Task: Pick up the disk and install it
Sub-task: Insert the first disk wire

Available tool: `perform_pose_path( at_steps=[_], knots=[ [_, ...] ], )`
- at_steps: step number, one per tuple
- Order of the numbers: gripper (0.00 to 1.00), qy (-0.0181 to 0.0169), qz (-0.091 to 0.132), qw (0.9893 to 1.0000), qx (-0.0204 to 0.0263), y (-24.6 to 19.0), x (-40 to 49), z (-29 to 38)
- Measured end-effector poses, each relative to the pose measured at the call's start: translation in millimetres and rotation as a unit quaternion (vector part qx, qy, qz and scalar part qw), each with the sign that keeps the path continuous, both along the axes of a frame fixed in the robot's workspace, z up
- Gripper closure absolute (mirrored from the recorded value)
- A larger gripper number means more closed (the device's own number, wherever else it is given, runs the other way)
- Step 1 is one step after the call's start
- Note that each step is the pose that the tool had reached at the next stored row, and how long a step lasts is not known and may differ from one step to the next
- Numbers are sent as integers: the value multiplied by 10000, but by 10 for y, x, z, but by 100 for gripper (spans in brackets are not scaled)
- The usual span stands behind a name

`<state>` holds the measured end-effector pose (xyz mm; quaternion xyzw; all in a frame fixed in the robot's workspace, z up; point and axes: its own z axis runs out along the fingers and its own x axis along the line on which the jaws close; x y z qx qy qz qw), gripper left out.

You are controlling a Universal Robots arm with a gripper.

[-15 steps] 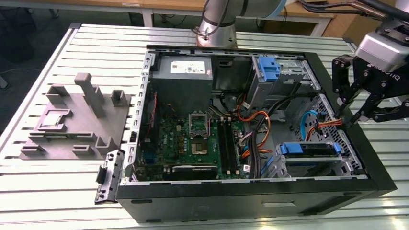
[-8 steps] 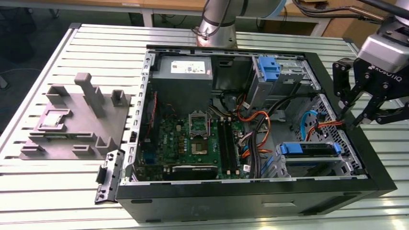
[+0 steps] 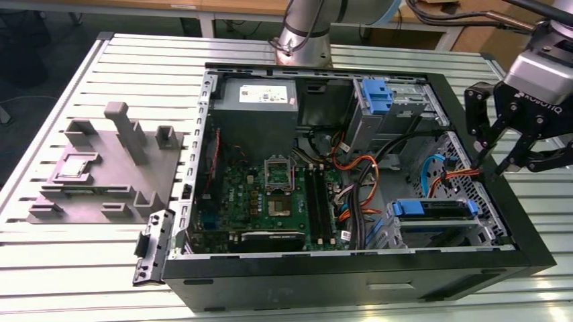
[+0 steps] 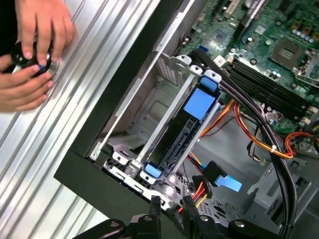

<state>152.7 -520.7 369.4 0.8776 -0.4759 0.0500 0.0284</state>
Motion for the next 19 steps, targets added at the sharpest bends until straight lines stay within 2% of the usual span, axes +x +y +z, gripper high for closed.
perform_pose_path(
  at_steps=[2, 5, 8, 10, 15, 16, 19],
  knots=[
    [69, -1, 180, 9998, 0, 0, 0, -10],
    [69, -3, 449, 9990, 0, 0, 0, -23],
    [69, -3, 727, 9974, 0, 0, 0, -35],
    [69, -3, 906, 9959, 0, 0, 0, -41],
    [69, -3, 1317, 9913, 1, 0, 0, -52],
    [69, -3, 1353, 9908, 0, 2, 0, -53],
    [69, -1, 1360, 9907, -13, 48, 0, -58]
  ],
)
